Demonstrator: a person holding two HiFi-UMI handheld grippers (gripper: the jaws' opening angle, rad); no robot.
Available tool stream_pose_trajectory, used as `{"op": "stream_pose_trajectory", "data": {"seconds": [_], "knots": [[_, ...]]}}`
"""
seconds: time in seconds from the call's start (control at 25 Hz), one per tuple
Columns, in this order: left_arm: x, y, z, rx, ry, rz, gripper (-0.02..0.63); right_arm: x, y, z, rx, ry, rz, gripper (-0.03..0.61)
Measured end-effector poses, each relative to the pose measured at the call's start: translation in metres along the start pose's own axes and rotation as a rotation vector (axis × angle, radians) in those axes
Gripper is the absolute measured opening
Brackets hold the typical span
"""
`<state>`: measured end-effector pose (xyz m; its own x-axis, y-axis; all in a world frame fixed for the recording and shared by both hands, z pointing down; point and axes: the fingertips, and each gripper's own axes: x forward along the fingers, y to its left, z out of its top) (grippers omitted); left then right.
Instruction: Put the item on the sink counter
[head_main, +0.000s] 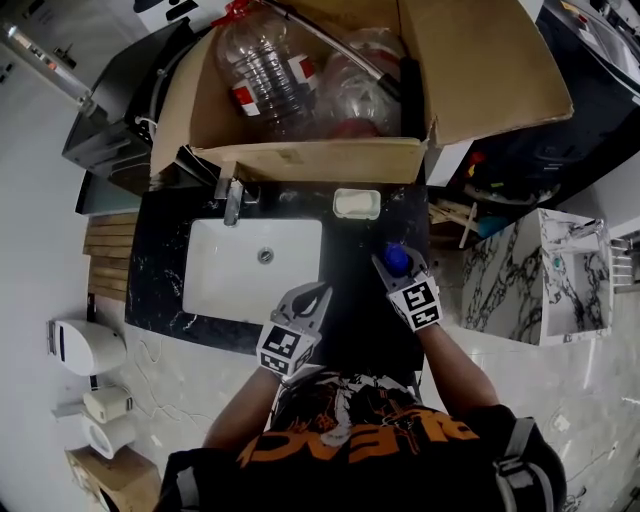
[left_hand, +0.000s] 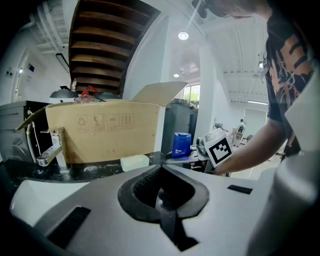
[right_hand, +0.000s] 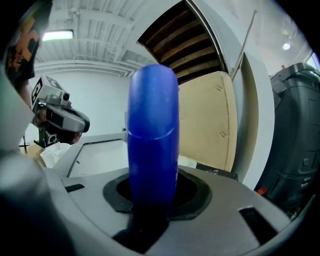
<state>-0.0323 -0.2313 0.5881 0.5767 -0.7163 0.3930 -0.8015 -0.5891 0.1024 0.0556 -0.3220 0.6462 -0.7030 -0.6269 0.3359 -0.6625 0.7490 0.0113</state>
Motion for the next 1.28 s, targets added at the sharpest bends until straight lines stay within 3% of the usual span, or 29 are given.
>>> {"op": "stream_pose_trajectory", "data": {"seconds": [0.52,0.56,0.64,0.68,1.28], "knots": [[-0.001,-0.007,-0.004,-0.002,0.013,-0.006,0.017,-0.004,0.005,0.002,-0.021,-0.073,-0.002,0.143],[-0.001,-0.009,-0.004,-0.003,0.016,-0.008,0.017,-0.005,0.007,0.002,-0.025,-0.082,0.005,0.17],[0.0,-0.012,-0.002,-0.001,0.015,-0.016,0.017,-0.006,0.006,0.002,-0.019,-0.103,0.002,0.444],[0.001,-0.013,-0.002,0.002,0.014,-0.019,0.017,-0.007,0.004,0.004,-0.013,-0.113,-0.008,0.46],[-0.002,-0.026,0.012,0.011,-0.028,-0.037,0.017,-0.035,0.014,0.051,-0.067,-0.184,0.01,0.457]]}}
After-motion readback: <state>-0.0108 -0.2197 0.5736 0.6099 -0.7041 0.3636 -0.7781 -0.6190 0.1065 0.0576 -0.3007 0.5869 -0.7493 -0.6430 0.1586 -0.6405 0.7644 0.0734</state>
